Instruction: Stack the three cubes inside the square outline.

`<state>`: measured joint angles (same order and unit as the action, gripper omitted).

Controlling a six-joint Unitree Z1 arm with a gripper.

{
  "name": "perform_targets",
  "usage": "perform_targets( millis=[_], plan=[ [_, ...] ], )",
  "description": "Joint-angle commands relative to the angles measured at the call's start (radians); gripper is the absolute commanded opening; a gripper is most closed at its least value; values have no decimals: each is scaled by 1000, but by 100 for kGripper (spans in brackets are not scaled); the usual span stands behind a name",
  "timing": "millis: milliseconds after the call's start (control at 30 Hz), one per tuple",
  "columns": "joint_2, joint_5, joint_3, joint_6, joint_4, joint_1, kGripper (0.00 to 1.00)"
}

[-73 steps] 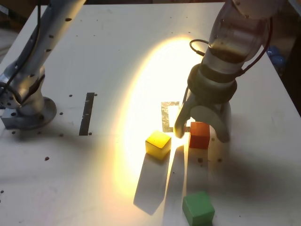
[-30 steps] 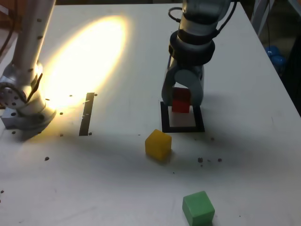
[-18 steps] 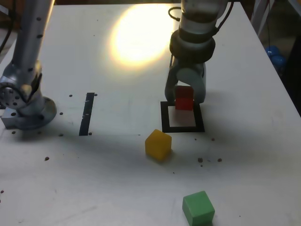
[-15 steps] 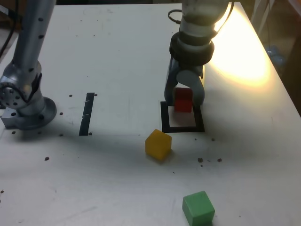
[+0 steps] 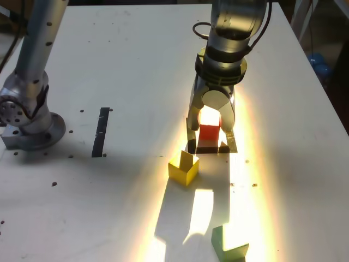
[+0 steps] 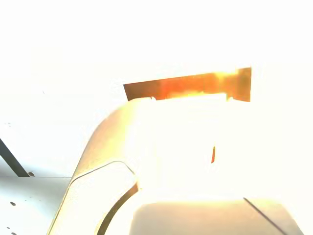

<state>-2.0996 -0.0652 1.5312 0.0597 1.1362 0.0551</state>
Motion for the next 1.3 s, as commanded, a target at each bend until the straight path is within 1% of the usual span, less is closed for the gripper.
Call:
perform_targets(
  millis=[0, 67, 233, 300, 333, 467, 700, 833, 933, 1033, 1100, 1200, 1267],
  plan=[
    [-4, -1, 0, -3, 0, 2, 28],
    [-6, -1, 0, -3, 3, 2, 38],
    [-10, -3, 4, -2, 21, 2, 75],
    [-8, -7, 7, -2, 30, 2, 85],
    [-6, -10, 9, -2, 36, 2, 88],
    [13, -22, 18, -1, 62, 2, 93],
    [66, -24, 40, 0, 107, 22, 94],
    [112, -17, 53, 14, 164, 60, 94],
    [153, -24, 49, 41, 216, 116, 94],
    [194, -51, 48, 98, 252, 202, 94],
    [226, -80, 46, 155, 266, 273, 94],
    [260, -115, 17, 210, 266, 342, 94],
    [270, -131, -34, 218, 247, 371, 94]
  ],
)
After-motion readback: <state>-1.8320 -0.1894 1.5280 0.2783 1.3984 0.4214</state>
